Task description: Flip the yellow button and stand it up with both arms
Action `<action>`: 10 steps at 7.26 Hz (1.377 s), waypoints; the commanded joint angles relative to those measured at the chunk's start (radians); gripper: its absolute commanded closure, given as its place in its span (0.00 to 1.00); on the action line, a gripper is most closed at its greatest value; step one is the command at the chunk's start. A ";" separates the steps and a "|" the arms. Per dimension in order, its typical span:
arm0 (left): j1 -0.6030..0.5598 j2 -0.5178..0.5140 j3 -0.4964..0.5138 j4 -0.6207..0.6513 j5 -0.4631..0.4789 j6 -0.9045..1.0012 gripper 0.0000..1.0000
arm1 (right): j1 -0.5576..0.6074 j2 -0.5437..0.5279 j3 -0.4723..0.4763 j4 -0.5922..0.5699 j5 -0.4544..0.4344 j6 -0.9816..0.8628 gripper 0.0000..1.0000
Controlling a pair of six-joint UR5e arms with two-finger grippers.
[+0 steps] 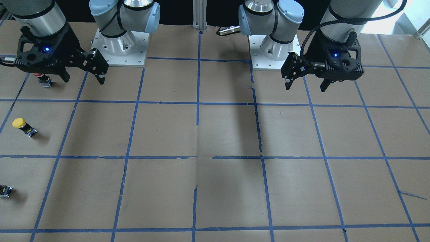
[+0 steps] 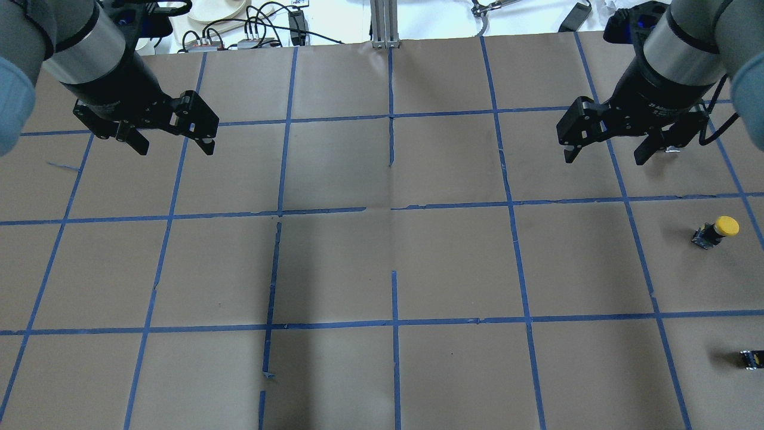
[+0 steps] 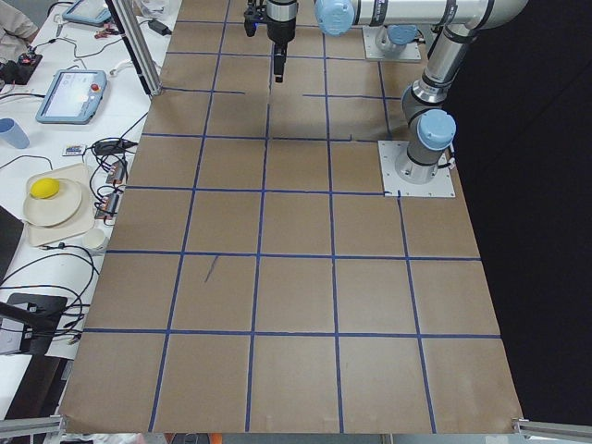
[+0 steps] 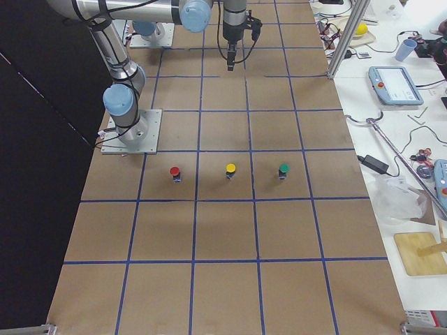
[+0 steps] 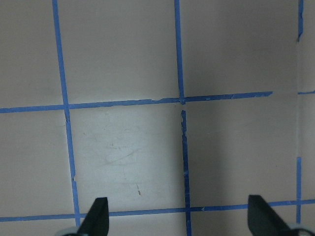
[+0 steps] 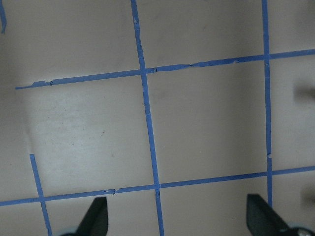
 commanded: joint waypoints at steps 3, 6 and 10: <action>0.000 0.003 0.003 0.002 0.000 0.000 0.00 | 0.037 -0.017 -0.010 0.005 -0.057 0.055 0.00; -0.006 -0.006 0.002 0.000 0.003 -0.011 0.00 | 0.043 -0.052 -0.010 -0.008 0.095 0.061 0.00; -0.008 -0.009 0.003 0.000 0.011 -0.011 0.00 | 0.045 -0.054 -0.007 0.000 0.025 0.058 0.00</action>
